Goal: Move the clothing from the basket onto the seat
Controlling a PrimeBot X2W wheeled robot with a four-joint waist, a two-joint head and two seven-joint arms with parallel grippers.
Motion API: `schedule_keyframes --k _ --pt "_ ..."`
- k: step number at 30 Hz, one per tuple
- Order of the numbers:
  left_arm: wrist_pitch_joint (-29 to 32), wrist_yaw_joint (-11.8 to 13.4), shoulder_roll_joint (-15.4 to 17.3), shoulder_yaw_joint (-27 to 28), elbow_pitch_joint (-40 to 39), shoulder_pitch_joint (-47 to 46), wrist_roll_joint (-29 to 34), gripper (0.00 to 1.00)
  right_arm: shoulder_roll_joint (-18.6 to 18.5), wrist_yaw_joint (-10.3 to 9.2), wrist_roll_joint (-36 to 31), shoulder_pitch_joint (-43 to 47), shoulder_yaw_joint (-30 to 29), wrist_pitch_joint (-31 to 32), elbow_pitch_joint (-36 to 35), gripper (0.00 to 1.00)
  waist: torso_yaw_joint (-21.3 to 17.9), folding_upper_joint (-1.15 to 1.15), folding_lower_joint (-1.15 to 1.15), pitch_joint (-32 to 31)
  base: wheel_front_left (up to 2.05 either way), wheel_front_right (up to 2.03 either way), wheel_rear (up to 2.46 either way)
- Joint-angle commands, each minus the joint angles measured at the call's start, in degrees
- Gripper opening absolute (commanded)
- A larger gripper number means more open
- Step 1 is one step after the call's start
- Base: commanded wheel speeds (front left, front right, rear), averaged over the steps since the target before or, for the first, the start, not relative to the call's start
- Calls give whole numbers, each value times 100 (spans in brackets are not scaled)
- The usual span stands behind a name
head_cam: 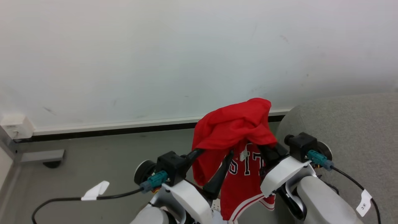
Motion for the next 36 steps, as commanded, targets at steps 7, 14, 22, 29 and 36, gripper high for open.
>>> schedule_keyframes --k 7,14,22,29,36 --pt "-49 23 45 -42 -1 151 -104 100 -309 -12 -211 -51 -528 1 -236 0 -557 0 0 143 0 0 0" --pt "-106 66 27 -81 3 197 -117 100 -538 -13 -323 69 -809 1 -555 0 -1112 0 0 218 0 0 0" --pt "-195 67 5 -117 23 170 -122 100 -779 -12 -431 174 -976 1 -857 0 -1787 0 0 296 0 0 0" --pt "-224 65 -3 -154 21 120 -121 100 -952 -12 -467 308 -1103 1 -1007 0 -2190 0 0 340 0 0 0" --pt "-231 68 -25 -210 32 93 -110 100 -1077 -12 -456 413 -1208 1 -1130 0 -2393 0 0 380 0 0 0"
